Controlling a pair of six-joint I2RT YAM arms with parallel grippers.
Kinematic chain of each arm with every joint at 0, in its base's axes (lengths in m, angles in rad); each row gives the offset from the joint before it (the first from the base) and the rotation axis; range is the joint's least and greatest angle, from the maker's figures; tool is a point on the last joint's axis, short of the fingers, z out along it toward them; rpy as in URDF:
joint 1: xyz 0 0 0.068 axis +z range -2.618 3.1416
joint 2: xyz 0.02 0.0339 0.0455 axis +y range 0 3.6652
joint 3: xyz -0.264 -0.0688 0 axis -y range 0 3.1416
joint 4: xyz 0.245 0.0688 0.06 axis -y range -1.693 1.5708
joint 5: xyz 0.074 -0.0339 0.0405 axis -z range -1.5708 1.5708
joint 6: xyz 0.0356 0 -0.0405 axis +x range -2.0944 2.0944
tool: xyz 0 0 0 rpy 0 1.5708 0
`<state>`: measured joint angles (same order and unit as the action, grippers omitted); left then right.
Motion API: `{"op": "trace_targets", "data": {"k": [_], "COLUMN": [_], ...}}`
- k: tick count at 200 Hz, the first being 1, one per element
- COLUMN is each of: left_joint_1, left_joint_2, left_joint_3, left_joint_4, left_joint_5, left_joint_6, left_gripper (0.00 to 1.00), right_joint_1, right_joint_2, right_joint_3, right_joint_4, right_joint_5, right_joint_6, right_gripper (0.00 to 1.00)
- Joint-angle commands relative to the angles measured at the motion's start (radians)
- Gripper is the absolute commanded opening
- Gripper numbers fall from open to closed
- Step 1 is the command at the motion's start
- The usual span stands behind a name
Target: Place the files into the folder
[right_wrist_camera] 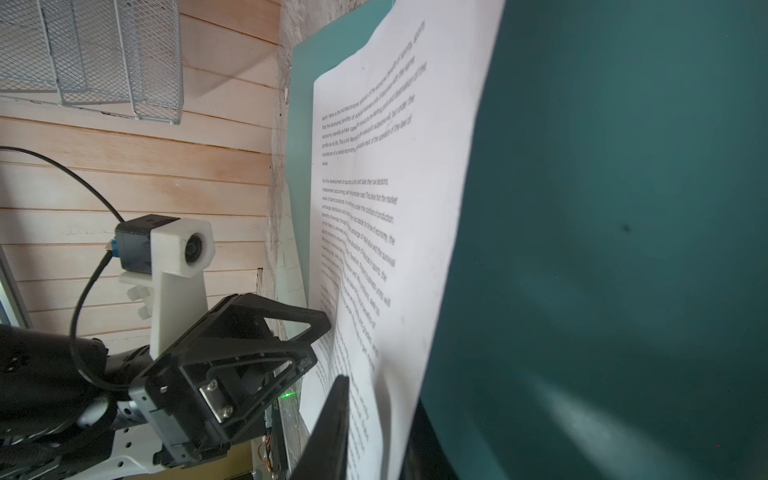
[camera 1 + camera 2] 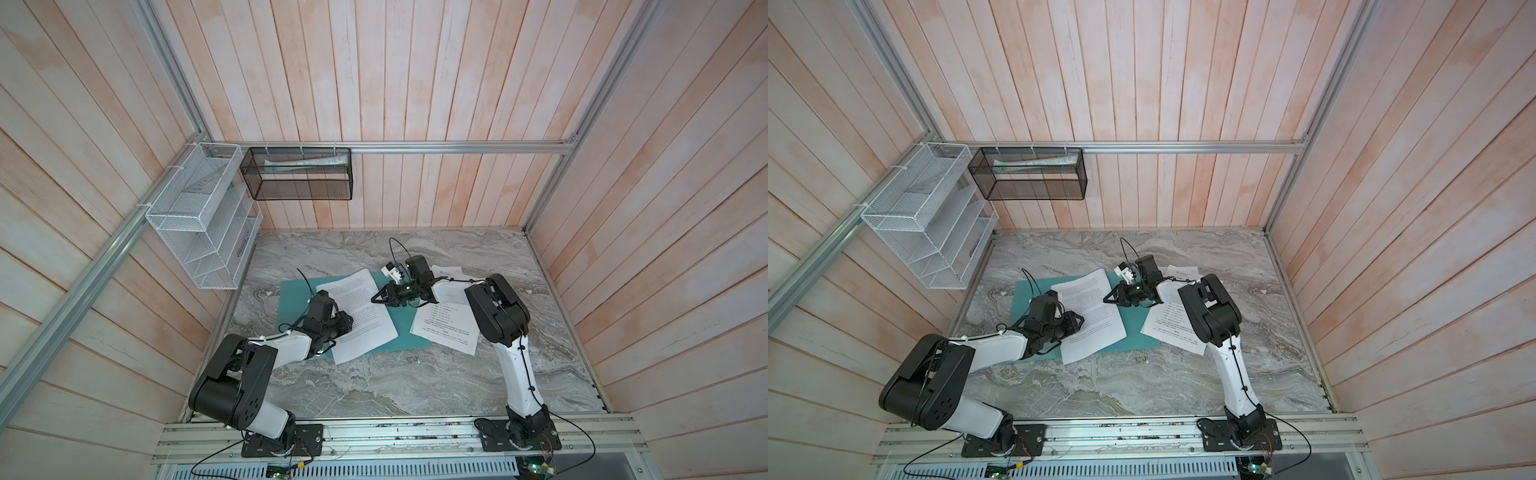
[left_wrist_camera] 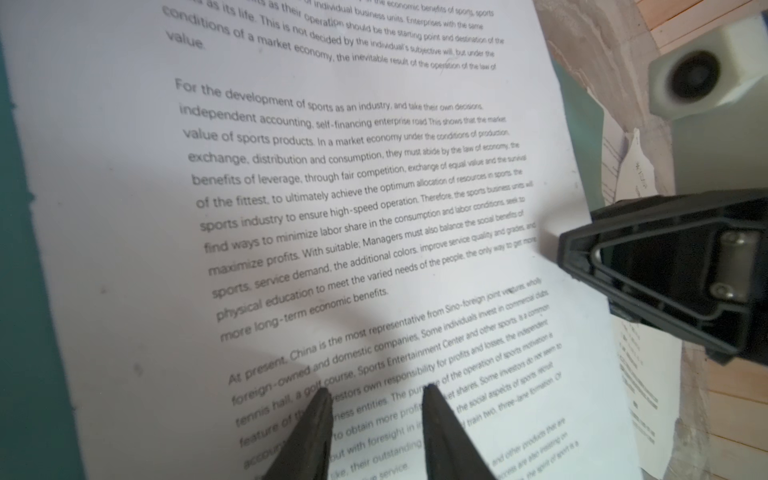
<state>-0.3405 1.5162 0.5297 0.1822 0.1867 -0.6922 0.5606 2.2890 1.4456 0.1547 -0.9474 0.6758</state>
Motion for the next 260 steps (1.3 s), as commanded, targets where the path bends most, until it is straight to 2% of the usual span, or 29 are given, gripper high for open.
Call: {"op": "trace_targets", "data": {"k": [1,20,42,73,87,122,153,188,231,260], "left_joint_1": [0.003,0.003,0.002,0.003,0.004,0.01,0.043,0.088,0.115,0.118], "left_joint_2": [-0.006,-0.015,-0.026,-0.065,-0.107,-0.252,-0.373,-0.466,-0.511,-0.528], "left_joint_3": [-0.016,-0.013,-0.006,0.023,0.051,0.123,0.144,0.144,0.103,0.064], "left_joint_4": [-0.023,-0.027,-0.042,-0.091,-0.13,-0.239,-0.298,-0.358,-0.384,-0.379], "left_joint_5": [0.014,0.013,0.01,0.017,0.022,0.032,0.034,0.025,0.018,0.009], "left_joint_6": [0.013,0.013,0.017,0.029,0.033,0.026,0.002,0.0,0.005,-0.001], "left_gripper": [0.39,0.39,0.39,0.39,0.39,0.56,0.61,0.6,0.59,0.57], "right_joint_1": [0.023,0.033,0.034,0.033,0.033,0.032,0.028,0.014,0.009,0.019], "right_joint_2": [0.047,0.061,0.06,0.055,0.052,0.045,0.041,0.047,0.062,0.075], "right_joint_3": [0.08,0.105,0.104,0.09,0.074,0.034,0.002,0.006,0.024,0.048], "right_joint_4": [-0.08,-0.11,-0.086,-0.023,0.049,0.281,0.502,0.636,0.594,0.488], "right_joint_5": [-0.033,-0.026,-0.03,-0.061,-0.087,-0.125,-0.092,-0.037,0.048,0.105], "right_joint_6": [-0.041,-0.054,-0.03,0.024,0.085,0.271,0.438,0.542,0.499,0.382], "right_gripper": [0.21,0.2,0.0,0.0,0.0,0.0,0.0,0.0,0.0,0.0]}}
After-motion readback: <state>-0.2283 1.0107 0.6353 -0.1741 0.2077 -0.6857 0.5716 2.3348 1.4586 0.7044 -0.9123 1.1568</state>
